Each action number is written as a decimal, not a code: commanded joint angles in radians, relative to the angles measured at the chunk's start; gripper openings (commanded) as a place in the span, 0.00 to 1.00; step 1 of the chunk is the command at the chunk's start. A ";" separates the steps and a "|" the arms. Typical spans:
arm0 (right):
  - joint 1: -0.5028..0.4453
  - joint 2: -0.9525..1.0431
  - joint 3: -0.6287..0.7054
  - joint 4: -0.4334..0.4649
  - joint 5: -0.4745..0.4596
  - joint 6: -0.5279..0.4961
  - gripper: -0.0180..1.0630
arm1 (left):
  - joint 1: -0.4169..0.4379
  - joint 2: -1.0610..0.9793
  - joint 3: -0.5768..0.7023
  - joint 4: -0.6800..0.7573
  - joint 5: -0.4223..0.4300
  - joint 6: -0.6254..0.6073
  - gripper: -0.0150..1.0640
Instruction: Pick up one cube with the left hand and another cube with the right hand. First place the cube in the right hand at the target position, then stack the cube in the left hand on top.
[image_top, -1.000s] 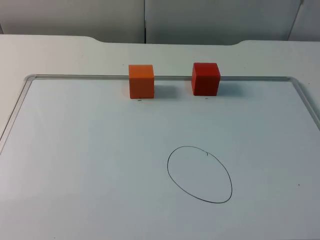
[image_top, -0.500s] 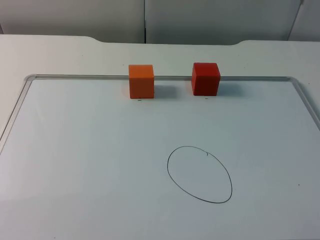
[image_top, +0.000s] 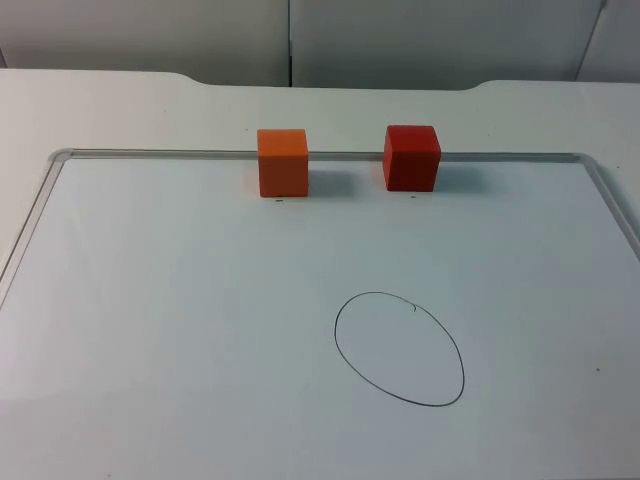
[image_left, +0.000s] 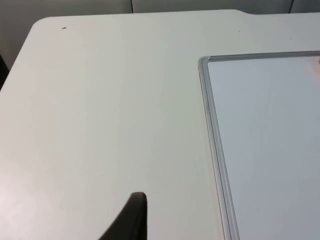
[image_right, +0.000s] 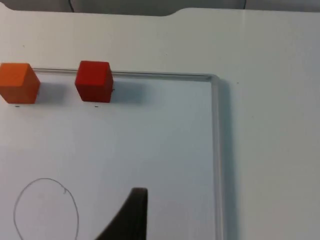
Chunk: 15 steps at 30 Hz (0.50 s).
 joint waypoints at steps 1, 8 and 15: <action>-0.005 0.172 -0.123 0.077 -0.013 -0.045 0.98 | 0.003 -0.005 0.007 -0.009 -0.017 -0.008 0.99; 0.090 0.528 -0.398 0.132 0.002 -0.046 0.97 | 0.003 -0.005 0.007 -0.015 -0.015 -0.008 0.99; 0.298 0.911 -0.712 -0.002 0.046 0.130 0.97 | 0.003 -0.005 0.007 -0.015 -0.015 -0.008 0.99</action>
